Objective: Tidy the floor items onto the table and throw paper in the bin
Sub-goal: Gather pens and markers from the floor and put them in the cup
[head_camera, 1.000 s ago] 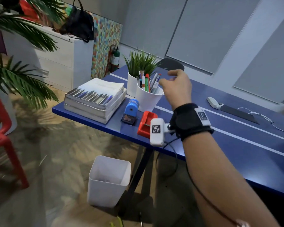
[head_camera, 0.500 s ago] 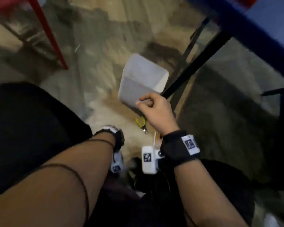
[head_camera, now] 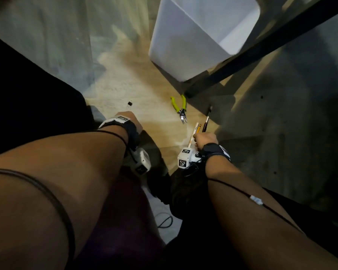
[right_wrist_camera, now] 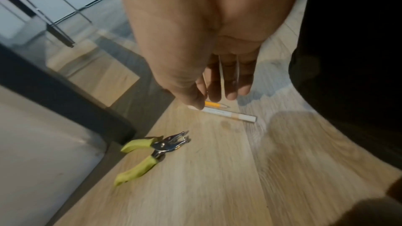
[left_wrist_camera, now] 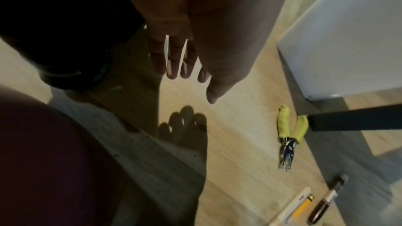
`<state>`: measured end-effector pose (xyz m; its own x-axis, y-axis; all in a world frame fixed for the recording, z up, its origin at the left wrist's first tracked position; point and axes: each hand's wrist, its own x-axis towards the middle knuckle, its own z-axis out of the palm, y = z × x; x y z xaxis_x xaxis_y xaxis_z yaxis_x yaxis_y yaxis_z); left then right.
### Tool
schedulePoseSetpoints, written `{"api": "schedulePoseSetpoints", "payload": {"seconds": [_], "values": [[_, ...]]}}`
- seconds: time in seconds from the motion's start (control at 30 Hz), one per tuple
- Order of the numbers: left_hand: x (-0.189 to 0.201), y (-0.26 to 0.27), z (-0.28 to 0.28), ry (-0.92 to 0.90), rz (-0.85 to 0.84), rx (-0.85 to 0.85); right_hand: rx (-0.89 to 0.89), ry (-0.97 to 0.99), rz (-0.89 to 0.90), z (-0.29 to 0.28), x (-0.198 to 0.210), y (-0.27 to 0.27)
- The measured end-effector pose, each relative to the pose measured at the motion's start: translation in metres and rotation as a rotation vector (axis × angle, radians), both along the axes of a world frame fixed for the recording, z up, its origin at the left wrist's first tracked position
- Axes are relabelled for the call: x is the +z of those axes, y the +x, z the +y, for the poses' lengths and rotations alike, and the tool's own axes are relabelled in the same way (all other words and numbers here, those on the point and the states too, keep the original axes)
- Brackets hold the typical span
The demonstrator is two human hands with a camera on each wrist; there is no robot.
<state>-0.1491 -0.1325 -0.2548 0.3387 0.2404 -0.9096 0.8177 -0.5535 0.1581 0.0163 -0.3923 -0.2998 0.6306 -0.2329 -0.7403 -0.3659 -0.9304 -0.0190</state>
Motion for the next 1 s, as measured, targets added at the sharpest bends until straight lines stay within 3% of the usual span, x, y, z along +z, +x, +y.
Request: {"api": "schedulePoseSetpoints", "payload": {"seconds": [0.13,0.23,0.33,0.53,0.87,1.0], "values": [[-0.023,0.010,-0.001,0.101,-0.041,0.142,0.105,-0.071,-0.004,0.023,0.027,-0.004],[-0.036,0.022,0.003,0.191,-0.156,0.392,0.135,-0.083,0.008,0.020,0.010,0.002],[-0.051,0.028,0.018,0.269,-0.272,0.466,0.065,-0.060,0.040,0.018,-0.016,0.000],[-0.075,0.038,0.030,0.246,-0.218,0.360,0.152,-0.180,-0.020,0.027,-0.038,0.001],[-0.085,0.030,0.029,0.224,-0.201,0.054,0.246,-0.107,-0.011,0.036,-0.050,-0.017],[-0.083,0.021,0.030,0.239,-0.200,0.081,0.215,-0.090,-0.031,0.040,-0.048,-0.019]]}}
